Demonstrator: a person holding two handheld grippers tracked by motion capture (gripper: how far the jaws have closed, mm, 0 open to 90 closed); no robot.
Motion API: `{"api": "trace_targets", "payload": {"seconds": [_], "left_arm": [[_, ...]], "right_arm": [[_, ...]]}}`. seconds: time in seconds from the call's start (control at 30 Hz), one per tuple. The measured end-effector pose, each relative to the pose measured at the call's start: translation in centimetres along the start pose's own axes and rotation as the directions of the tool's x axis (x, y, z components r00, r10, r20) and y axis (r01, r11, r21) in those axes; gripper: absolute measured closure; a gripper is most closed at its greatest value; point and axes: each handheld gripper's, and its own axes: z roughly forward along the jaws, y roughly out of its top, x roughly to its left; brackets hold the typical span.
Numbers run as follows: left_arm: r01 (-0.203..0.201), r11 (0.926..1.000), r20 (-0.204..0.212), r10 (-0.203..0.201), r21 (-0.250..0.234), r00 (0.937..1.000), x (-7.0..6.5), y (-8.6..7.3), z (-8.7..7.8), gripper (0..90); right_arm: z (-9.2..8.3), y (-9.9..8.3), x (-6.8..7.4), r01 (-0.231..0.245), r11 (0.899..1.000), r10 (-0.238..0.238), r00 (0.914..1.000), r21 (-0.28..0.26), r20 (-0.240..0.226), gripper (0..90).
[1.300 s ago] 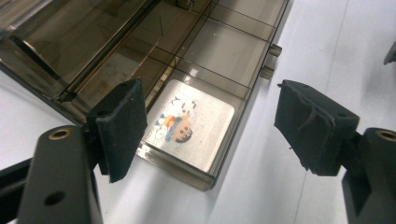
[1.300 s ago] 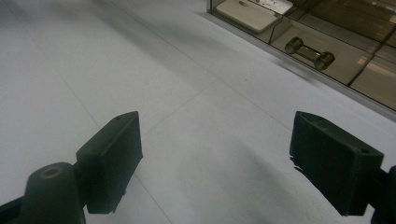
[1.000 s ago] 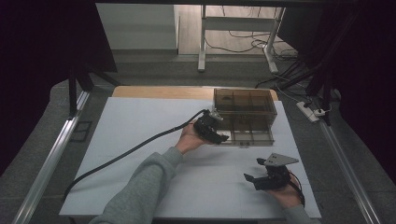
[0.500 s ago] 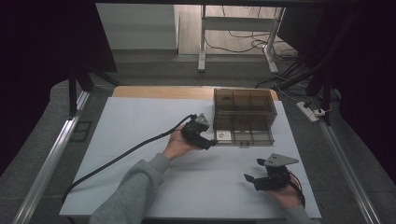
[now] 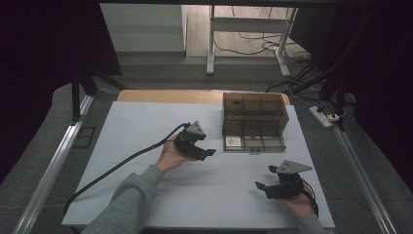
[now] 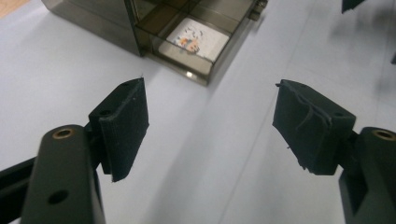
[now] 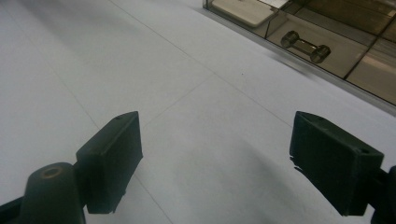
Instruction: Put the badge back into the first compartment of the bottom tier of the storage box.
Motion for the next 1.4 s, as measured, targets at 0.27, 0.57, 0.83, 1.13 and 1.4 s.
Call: {"api": "trace_targets", "payload": {"seconds": [0.27,0.57,0.83,1.13,1.4], "left_arm": [[-0.004,1.0000,-0.016,0.004,0.003,0.9999,-0.7,-2.5,-2.6,25.8],[0.012,0.9999,-0.036,-0.012,-0.006,0.9993,-1.1,-5.4,-5.3,26.2],[0.026,0.9996,-0.050,-0.026,-0.010,0.9984,-1.6,-7.9,-6.8,26.2],[0.050,0.9988,-0.078,-0.049,0.004,0.9958,-1.5,-10.5,-7.9,26.2],[0.086,0.9963,-0.101,-0.085,0.006,0.9913,-1.5,-12.8,-9.2,26.2]], "right_arm": [[-0.1,0.1,0.1,0.004,1.000,-0.004,1.0000,-0.002,0.000,17.1],[0.0,0.1,0.1,0.008,1.000,-0.008,1.0000,0.002,-0.002,17.1],[0.0,0.0,0.1,0.007,1.000,-0.007,1.0000,0.005,0.001,17.1],[0.0,0.0,0.1,0.006,1.000,-0.006,1.0000,0.007,0.005,17.1],[-0.1,-0.1,0.1,0.004,1.000,-0.004,1.0000,0.009,0.007,17.1]]}}
